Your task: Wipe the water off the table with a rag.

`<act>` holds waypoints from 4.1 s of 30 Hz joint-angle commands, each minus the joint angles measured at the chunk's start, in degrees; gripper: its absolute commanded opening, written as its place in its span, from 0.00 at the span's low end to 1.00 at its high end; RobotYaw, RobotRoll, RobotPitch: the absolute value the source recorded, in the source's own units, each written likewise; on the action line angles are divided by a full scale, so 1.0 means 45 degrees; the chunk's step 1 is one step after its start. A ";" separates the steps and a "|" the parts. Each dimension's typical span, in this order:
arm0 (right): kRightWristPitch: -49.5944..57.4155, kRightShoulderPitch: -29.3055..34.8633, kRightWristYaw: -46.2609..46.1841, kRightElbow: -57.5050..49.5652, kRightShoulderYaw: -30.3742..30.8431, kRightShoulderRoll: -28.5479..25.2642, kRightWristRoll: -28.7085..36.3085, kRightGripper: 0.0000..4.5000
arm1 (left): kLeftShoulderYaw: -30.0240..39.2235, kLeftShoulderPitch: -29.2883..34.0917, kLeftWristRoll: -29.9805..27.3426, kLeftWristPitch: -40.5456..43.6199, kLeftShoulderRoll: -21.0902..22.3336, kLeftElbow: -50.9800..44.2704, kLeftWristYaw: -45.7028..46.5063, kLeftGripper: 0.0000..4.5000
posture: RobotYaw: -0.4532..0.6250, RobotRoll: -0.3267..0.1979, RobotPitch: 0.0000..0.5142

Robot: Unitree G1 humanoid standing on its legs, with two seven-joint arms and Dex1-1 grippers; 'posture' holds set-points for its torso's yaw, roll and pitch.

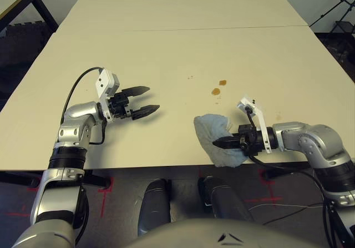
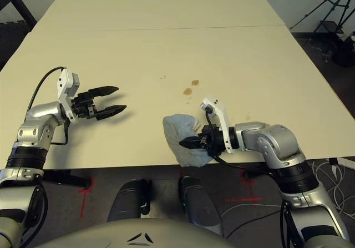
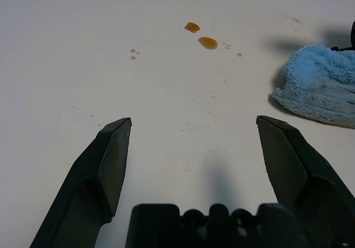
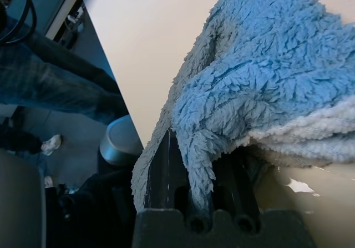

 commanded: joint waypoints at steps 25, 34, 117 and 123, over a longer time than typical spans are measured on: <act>-0.3318 -0.2678 0.0200 0.7485 -0.2815 -0.3937 -0.1685 0.02 | -0.0364 -0.0249 0.0230 -0.0143 -0.0083 0.0275 -0.0163 1.00 | 0.25 0.62 0.34; -0.3757 -0.4217 -0.2075 0.8410 -0.5185 -0.1726 -0.1336 0.02 | -0.0361 -0.0556 0.0312 -0.0314 0.0022 0.0700 -0.0347 1.00 | 0.24 0.62 0.32; -0.6102 -0.6519 -0.2125 1.0301 -0.4259 0.0803 -0.3253 0.02 | -0.0246 -0.0370 0.0356 -0.0400 0.0011 0.0533 -0.0306 1.00 | 0.27 0.62 0.29; -0.5126 -0.7635 -0.1127 1.0328 -0.4708 -0.0890 -0.2871 0.02 | -0.0275 -0.0494 0.0408 -0.0547 -0.0038 0.0817 -0.0330 1.00 | 0.26 0.62 0.28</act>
